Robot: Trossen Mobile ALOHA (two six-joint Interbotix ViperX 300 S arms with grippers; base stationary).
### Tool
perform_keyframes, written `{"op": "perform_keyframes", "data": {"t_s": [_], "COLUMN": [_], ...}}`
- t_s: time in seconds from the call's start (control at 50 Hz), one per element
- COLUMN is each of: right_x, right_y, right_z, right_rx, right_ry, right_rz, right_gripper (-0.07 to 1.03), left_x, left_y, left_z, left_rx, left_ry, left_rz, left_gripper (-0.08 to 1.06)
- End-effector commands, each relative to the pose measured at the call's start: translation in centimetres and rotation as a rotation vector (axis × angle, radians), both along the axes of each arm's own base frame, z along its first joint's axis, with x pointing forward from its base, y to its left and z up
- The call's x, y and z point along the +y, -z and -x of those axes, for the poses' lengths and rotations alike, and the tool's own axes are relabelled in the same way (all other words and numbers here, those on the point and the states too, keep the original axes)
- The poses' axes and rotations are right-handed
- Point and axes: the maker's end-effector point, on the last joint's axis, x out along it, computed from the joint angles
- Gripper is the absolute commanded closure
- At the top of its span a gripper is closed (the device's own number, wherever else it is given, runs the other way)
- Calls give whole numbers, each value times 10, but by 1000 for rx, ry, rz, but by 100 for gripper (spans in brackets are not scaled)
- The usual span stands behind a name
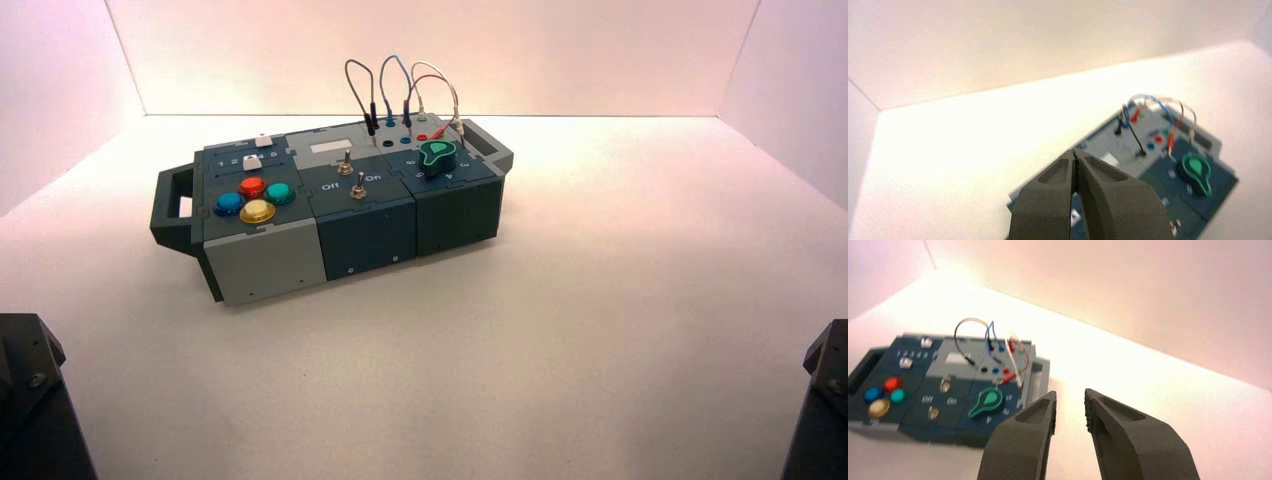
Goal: Insert the black wire.
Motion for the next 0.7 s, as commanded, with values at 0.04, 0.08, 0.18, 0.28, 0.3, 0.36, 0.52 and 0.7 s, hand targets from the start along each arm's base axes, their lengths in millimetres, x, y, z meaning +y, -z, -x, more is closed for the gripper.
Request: {"op": "perform_keyframes", "data": {"t_s": [0.04, 0.08, 0.18, 0.28, 0.3, 0.36, 0.52, 0.7], "right_x": [5, 6, 9, 19, 22, 28, 44, 59], "right_y": [-17, -18, -16, -13, -13, -11, -3, 4], "right_z": [-3, -3, -1, 1, 1, 3, 4, -1], "right_rx": [-9, 1, 29, 66, 73, 92, 140, 177], "right_ry": [-20, -24, -50, -91, -99, -123, -174, -207], "right_rz": [6, 12, 43, 67, 70, 80, 104, 124], "right_gripper": [65, 65, 65, 66, 66, 67, 67, 67], "left_x": [-8, -8, -11, -17, -19, -25, -39, -42], "left_y": [-10, -11, -13, -13, -12, -11, -11, -8], "left_z": [-8, -8, -6, -2, -1, 2, 7, 10], "left_rx": [26, 27, 32, 42, 48, 59, 66, 67], "left_ry": [34, 39, 69, 112, 124, 152, 222, 263], "left_rz": [-5, -7, -29, -49, -52, -58, -80, -116], "left_gripper": [101, 101, 101, 101, 101, 101, 101, 101]}}
